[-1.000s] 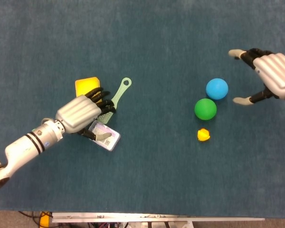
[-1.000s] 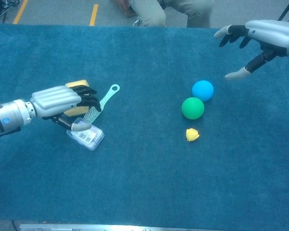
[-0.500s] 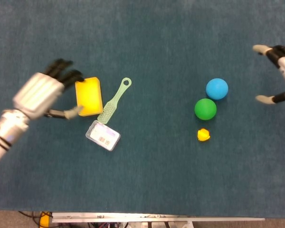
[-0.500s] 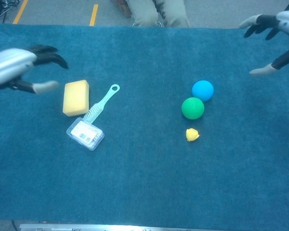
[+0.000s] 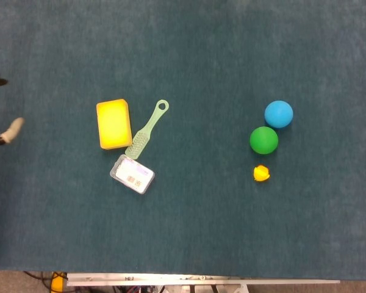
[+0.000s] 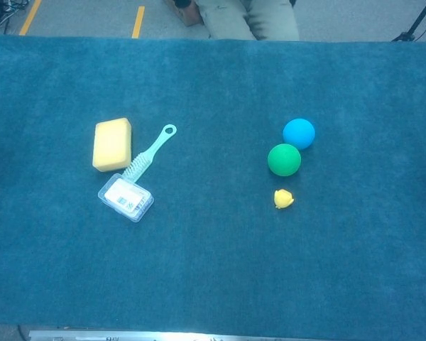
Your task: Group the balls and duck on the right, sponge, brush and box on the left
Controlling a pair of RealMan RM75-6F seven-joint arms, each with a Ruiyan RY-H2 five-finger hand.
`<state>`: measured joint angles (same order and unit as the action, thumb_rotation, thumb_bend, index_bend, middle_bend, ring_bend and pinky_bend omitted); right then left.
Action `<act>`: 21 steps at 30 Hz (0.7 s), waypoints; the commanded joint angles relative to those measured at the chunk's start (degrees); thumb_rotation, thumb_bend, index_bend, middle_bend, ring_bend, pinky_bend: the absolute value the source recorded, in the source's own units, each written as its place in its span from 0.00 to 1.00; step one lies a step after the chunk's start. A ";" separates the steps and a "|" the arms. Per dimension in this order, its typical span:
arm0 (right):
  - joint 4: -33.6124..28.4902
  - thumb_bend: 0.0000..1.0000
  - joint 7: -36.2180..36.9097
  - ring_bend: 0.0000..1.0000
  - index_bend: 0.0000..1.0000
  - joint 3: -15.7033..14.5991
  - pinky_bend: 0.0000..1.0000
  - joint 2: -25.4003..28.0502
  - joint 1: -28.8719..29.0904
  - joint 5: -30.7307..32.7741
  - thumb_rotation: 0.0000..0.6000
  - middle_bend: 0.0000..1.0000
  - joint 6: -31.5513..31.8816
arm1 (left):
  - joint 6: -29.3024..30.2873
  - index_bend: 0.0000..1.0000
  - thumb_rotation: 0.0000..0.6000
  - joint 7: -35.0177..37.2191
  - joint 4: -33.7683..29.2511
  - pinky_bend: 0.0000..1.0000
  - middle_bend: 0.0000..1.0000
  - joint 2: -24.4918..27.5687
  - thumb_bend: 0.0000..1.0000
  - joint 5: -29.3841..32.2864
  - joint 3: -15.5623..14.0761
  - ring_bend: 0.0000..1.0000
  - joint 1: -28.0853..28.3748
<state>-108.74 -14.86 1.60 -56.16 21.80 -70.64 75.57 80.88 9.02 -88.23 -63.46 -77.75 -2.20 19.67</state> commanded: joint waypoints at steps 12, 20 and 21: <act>0.53 0.16 0.51 0.17 0.14 -1.68 0.24 -0.49 -7.67 -3.08 1.00 0.24 5.43 | 10.34 0.22 0.42 1.05 0.97 0.00 0.18 -0.01 0.25 -2.97 0.46 0.02 -10.18; 0.09 0.16 0.10 0.17 0.14 -0.82 0.24 -0.19 -8.26 -2.87 1.00 0.24 4.48 | 9.07 0.22 0.42 0.25 0.68 0.00 0.17 0.95 0.25 -3.41 1.10 0.02 -11.37; -0.03 0.15 -0.14 0.17 0.14 -0.77 0.24 -0.15 -8.34 -2.91 1.00 0.24 4.43 | 8.87 0.22 0.42 0.09 0.70 0.00 0.17 1.02 0.25 -3.45 1.19 0.02 -11.43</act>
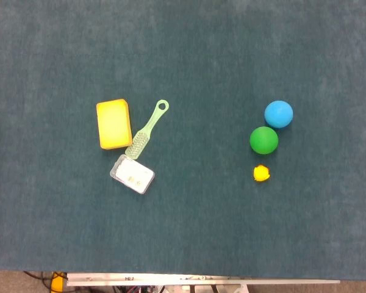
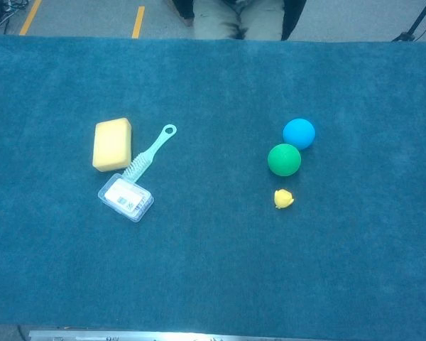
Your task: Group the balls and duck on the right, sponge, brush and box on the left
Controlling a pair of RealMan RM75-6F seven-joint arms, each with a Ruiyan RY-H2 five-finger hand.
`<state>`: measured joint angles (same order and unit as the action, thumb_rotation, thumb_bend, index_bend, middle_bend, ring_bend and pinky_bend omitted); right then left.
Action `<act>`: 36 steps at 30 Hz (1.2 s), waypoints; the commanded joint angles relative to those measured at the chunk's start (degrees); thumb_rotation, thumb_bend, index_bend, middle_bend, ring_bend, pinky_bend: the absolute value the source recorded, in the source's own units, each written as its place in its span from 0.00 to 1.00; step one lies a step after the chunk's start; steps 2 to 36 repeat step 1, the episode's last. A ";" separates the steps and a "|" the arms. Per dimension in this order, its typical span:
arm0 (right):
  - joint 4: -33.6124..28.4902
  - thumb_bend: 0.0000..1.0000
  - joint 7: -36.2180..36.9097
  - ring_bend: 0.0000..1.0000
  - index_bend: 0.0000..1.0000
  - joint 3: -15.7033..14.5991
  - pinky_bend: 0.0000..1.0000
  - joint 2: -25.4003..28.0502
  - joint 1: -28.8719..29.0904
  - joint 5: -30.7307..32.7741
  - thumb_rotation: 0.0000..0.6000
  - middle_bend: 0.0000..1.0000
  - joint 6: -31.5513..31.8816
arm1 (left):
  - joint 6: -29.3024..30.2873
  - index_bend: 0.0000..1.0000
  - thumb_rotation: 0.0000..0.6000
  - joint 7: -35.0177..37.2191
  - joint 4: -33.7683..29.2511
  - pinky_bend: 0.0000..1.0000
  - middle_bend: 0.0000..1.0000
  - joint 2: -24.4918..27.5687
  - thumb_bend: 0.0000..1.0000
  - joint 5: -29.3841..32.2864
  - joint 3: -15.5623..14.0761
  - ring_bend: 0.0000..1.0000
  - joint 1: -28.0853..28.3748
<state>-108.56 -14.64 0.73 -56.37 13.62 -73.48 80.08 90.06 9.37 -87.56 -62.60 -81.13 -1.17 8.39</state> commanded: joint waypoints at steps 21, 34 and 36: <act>-0.38 0.16 -0.61 0.17 0.14 0.20 0.24 0.10 -0.26 -0.06 1.00 0.24 -0.13 | -0.57 0.22 0.42 -0.39 0.02 0.00 0.17 0.20 0.25 -0.09 0.30 0.02 -0.25; -0.38 0.16 -0.61 0.17 0.14 0.20 0.24 0.10 -0.26 -0.06 1.00 0.24 -0.13 | -0.57 0.22 0.42 -0.39 0.02 0.00 0.17 0.20 0.25 -0.09 0.30 0.02 -0.25; -0.38 0.16 -0.61 0.17 0.14 0.20 0.24 0.10 -0.26 -0.06 1.00 0.24 -0.13 | -0.57 0.22 0.42 -0.39 0.02 0.00 0.17 0.20 0.25 -0.09 0.30 0.02 -0.25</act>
